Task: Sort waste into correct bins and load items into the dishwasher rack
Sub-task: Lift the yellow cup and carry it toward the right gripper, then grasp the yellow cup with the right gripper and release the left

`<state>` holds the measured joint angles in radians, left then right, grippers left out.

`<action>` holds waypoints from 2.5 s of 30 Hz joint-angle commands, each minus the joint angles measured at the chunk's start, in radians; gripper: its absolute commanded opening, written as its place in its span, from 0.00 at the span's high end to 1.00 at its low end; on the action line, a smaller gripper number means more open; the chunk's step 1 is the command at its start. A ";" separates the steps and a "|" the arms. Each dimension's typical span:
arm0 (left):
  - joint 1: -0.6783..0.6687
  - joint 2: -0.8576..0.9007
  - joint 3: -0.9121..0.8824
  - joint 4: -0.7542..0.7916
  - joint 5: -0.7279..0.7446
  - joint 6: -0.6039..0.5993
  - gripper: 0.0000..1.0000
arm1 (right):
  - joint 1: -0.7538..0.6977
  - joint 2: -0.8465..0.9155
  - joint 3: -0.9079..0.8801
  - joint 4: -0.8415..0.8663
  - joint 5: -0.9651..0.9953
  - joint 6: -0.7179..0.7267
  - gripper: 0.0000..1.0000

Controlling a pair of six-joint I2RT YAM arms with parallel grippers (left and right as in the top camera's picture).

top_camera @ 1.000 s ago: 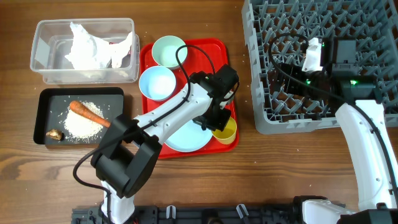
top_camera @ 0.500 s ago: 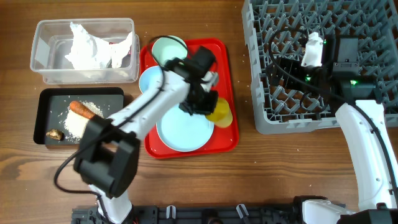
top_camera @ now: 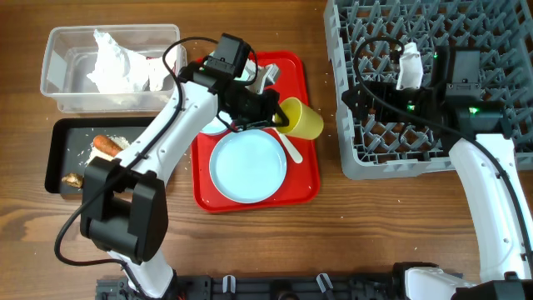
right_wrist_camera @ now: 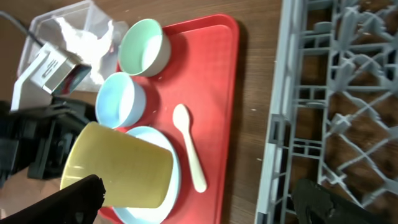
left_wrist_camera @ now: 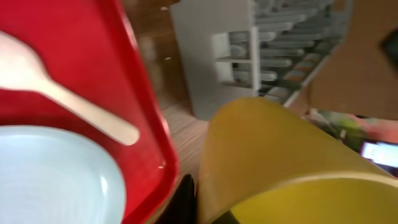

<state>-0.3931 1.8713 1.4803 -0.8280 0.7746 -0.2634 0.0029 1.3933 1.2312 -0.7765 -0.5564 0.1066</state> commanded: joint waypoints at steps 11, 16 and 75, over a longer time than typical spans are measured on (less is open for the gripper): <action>0.077 -0.024 0.017 0.056 0.222 -0.003 0.96 | -0.004 -0.008 0.020 0.042 -0.101 -0.028 0.00; 0.098 -0.024 0.017 0.166 0.390 -0.003 0.96 | -0.004 -0.008 0.020 0.123 -0.280 -0.027 0.00; 0.195 -0.024 0.017 0.347 0.802 -0.015 0.96 | 0.247 0.096 0.019 0.581 -0.491 0.027 0.25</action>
<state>-0.1955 1.8713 1.4807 -0.4854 1.5471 -0.2760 0.2409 1.4719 1.2316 -0.2001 -1.0451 0.1303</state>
